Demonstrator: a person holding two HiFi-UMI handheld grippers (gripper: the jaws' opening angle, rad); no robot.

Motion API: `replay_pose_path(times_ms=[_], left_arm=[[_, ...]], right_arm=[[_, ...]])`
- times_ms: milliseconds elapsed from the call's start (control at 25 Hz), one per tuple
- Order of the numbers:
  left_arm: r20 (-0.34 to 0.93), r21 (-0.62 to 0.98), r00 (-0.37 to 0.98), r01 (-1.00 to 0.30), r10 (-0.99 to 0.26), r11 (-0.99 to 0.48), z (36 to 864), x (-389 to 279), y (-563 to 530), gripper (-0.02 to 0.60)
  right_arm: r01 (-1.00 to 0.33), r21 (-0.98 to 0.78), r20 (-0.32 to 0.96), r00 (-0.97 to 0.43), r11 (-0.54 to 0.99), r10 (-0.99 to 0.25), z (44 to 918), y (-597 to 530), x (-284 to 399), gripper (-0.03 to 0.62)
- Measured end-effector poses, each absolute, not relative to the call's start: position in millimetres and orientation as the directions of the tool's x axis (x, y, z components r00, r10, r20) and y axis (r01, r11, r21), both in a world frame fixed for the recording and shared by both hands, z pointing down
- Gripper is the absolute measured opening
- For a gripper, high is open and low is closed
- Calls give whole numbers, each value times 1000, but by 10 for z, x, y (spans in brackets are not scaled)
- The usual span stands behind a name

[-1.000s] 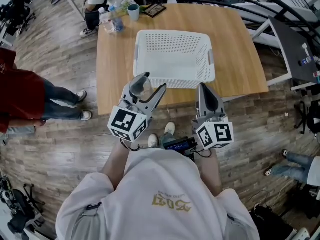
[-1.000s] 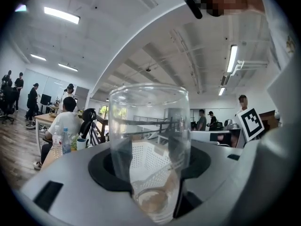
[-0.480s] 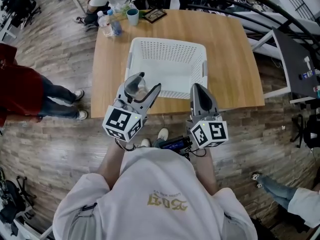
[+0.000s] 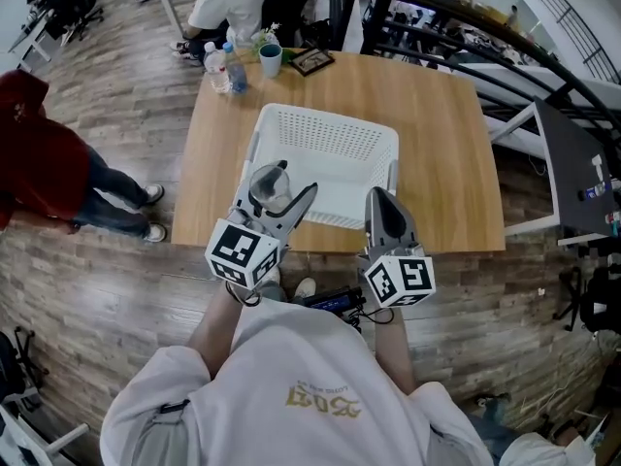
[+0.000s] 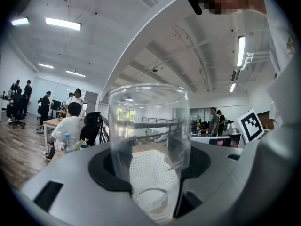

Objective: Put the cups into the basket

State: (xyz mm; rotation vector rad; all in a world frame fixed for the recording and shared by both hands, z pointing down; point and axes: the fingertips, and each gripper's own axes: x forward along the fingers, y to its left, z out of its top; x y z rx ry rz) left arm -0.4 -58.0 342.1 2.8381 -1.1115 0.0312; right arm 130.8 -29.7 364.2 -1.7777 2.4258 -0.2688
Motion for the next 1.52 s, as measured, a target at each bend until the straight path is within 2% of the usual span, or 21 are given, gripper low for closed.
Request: replay_pose_path(times_ms=[520, 1520], left_arm=[[29, 57, 749, -663, -662, -747, 3309, -15, -1088, 264], [44, 107, 840, -542, -541, -833, 3609, 67, -1865, 264]], right_arm=[[-945, -212, -6, -255, 250, -967, 3549, -779, 1346, 12], [-969, -166, 90, -202, 185, -975, 3643, -1463, 1129, 12]])
